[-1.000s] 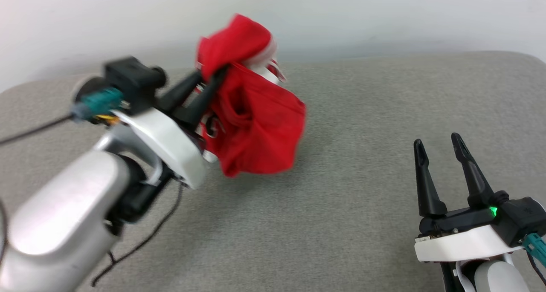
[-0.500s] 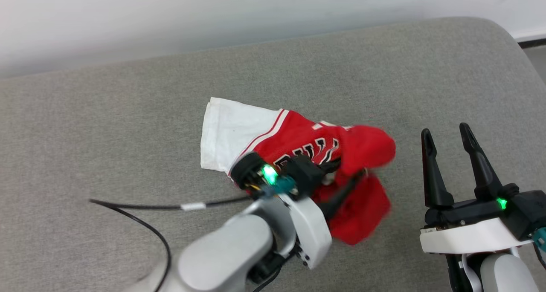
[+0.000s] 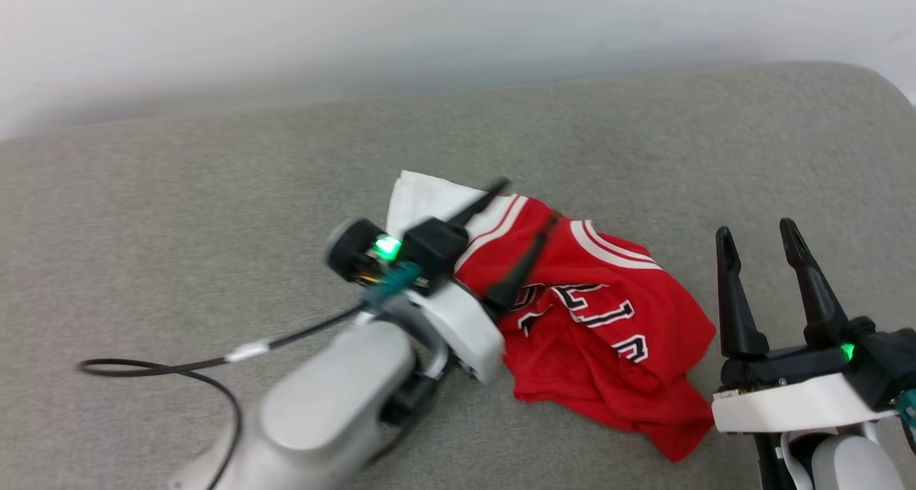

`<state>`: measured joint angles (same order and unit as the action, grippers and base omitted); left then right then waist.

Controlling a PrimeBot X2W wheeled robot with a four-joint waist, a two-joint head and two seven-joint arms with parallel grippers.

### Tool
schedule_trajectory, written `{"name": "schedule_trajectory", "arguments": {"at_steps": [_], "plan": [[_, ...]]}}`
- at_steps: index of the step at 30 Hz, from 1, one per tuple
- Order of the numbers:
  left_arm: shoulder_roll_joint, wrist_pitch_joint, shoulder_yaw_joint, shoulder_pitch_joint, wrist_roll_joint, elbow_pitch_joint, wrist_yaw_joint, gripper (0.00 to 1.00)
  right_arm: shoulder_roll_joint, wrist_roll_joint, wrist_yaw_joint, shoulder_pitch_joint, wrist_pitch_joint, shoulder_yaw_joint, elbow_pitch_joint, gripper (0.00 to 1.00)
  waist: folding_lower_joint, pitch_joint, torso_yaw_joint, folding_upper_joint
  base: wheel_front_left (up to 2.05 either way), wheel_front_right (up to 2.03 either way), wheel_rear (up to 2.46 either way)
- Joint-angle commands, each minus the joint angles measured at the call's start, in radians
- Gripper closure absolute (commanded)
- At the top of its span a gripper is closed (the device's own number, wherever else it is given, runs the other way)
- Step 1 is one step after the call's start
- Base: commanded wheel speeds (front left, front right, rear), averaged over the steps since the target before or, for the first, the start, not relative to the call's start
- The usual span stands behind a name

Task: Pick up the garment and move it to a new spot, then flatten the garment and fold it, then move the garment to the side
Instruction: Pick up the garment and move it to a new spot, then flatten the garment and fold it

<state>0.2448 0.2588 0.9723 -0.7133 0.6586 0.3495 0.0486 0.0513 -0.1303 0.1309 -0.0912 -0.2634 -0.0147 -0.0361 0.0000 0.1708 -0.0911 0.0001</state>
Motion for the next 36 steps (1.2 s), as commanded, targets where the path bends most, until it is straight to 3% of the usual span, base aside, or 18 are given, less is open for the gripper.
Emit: {"name": "schedule_trajectory", "arguments": {"at_steps": [1,9,14,23,30,36], "plan": [[0.026,0.006,-0.033,0.015,-0.016,-0.015,0.017,0.0,-0.002,0.009,0.0,0.017,-0.002,0.002,0.001,0.0,0.0,-0.035,0.037,-0.0001,0.0,0.0,0.0],[0.147,0.006,-0.303,0.168,-0.121,-0.161,0.116,0.0,-0.001,0.025,0.0,0.05,-0.002,0.021,0.005,0.0,0.0,-0.093,0.115,-0.0001,0.0,0.0,0.0],[0.165,0.007,-0.452,0.343,-0.18,-0.238,0.149,0.0,-0.002,0.016,0.0,0.083,-0.002,0.042,-0.004,0.0,0.0,-0.129,0.147,-0.0001,0.0,0.0,0.0],[0.092,0.007,-0.616,0.651,-0.281,-0.341,0.076,0.0,-0.001,0.011,0.0,0.125,-0.002,0.045,-0.011,0.0,0.0,-0.162,0.166,-0.0001,0.0,0.0,0.0],[0.023,0.007,-0.666,0.711,-0.344,-0.331,0.013,0.0,-0.002,0.006,0.0,0.12,-0.002,0.04,-0.015,0.0,0.0,-0.155,0.162,-0.0001,0.0,0.0,0.0],[0.008,0.007,-0.706,0.689,-0.376,-0.305,-0.016,0.0,-0.002,0.004,0.0,0.108,-0.002,0.038,-0.015,0.0,0.0,-0.138,0.134,-0.0001,0.0,0.0,0.0]]}}
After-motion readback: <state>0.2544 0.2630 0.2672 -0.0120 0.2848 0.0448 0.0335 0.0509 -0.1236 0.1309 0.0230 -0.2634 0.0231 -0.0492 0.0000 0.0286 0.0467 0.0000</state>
